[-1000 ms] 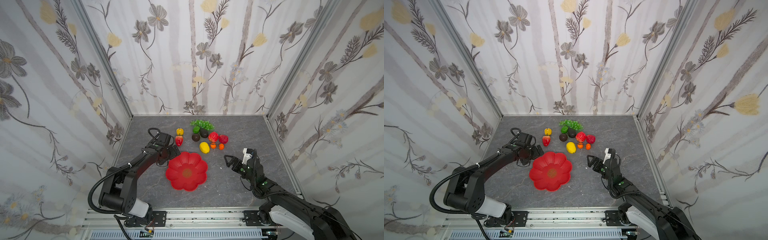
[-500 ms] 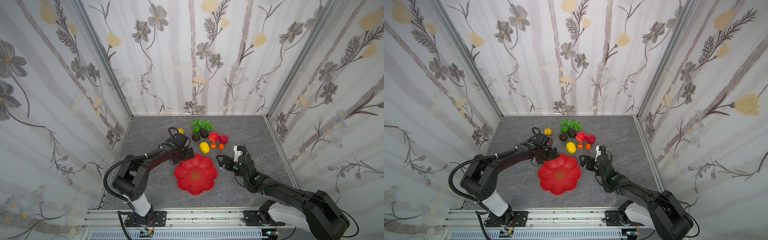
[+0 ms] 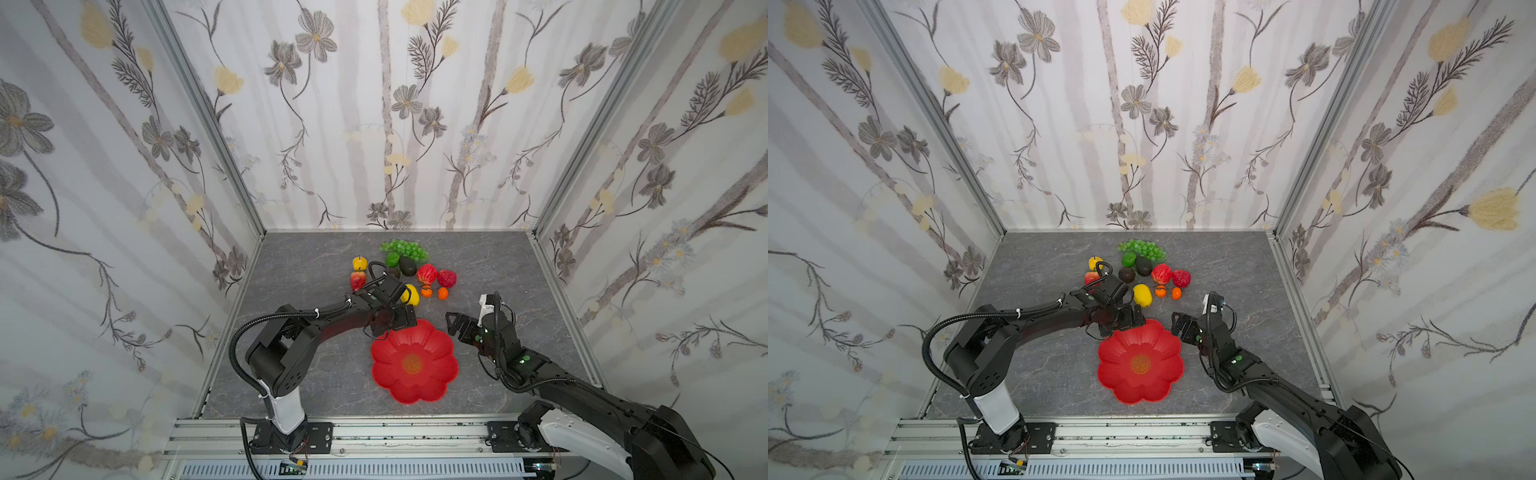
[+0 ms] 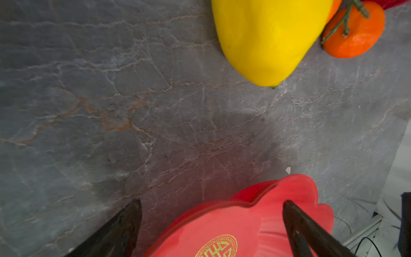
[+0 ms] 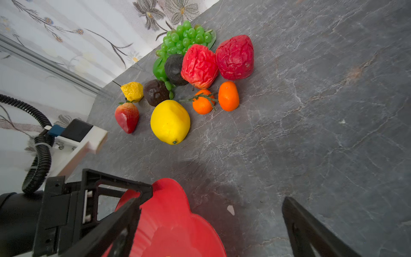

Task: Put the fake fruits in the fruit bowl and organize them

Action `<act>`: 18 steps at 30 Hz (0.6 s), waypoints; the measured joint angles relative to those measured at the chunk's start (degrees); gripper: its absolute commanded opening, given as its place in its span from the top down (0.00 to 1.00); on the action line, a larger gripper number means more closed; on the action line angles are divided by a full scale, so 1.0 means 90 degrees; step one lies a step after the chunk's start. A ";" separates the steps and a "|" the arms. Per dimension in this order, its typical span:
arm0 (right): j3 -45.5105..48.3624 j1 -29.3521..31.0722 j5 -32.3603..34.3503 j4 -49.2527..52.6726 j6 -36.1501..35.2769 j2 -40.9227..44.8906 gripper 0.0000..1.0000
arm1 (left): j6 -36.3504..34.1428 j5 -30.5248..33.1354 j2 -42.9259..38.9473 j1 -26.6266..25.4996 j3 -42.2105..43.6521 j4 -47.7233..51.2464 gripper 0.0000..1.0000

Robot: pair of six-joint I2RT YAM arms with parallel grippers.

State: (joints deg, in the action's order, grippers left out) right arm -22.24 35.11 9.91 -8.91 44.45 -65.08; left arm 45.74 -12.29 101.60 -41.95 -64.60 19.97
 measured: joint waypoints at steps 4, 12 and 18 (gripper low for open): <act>-0.0049 -0.0005 0.0104 0.0172 -0.0168 0.0141 0.00 | -0.0080 0.0036 -0.0420 0.0080 0.0017 0.0070 0.00; -0.0503 0.0015 -0.0078 0.0223 -0.0571 0.0248 0.00 | -0.0792 0.0726 -0.1484 0.1309 -0.0041 0.0954 0.00; -0.0639 0.0005 0.0398 0.0631 -0.1022 0.0784 0.00 | -0.1141 0.1324 -0.1304 0.2108 -0.0641 0.1423 0.00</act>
State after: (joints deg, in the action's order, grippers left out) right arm -27.99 35.16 13.50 -3.22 35.24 -58.02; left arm 35.46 -0.38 89.86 -22.98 -70.37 32.77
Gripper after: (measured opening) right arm 0.996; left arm 0.997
